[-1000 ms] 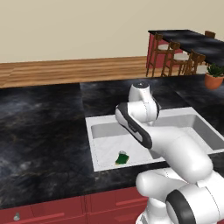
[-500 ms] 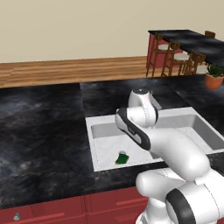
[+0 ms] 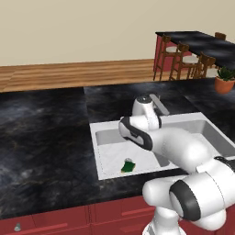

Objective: Pick up the dish brush and sponge from the sink, and place them back in the cabinet, and close the cabinet door.

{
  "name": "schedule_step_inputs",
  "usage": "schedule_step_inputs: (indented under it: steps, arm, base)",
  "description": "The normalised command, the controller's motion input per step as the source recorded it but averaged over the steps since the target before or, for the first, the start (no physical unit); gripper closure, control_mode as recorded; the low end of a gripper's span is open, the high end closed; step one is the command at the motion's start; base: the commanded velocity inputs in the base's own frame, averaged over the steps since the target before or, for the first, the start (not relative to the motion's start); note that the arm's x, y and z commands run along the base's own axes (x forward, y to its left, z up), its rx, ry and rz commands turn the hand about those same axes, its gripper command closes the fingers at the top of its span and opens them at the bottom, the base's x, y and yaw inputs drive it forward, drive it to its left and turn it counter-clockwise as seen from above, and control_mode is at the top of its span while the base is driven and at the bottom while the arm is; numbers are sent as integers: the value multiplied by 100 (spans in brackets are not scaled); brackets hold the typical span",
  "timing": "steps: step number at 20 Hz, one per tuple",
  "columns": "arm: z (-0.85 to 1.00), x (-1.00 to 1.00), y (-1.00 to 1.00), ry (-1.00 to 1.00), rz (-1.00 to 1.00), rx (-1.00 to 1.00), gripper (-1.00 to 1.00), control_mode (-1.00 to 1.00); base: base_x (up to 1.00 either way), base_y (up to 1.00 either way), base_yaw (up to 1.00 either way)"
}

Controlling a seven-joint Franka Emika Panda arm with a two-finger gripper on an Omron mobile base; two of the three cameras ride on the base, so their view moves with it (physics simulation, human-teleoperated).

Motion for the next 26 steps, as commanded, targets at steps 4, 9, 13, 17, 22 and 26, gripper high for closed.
schedule_step_inputs:
  steps: [4,9,13,17,22,26]
  arm:
    - [-25,10,2,2,0,0,-100,-100]
    - [-20,0,1,5,0,0,-100,-100]
    - [-26,0,1,4,0,0,-100,-100]
    - [-26,1,1,3,0,0,-100,-100]
    - [-18,2,2,4,0,0,-100,-100]
    - [-20,8,7,3,0,0,-100,-100]
  base:
    - [0,0,0]
    - [0,0,0]
    - [0,0,0]
    - [0,0,0]
    - [0,0,0]
    - [0,0,0]
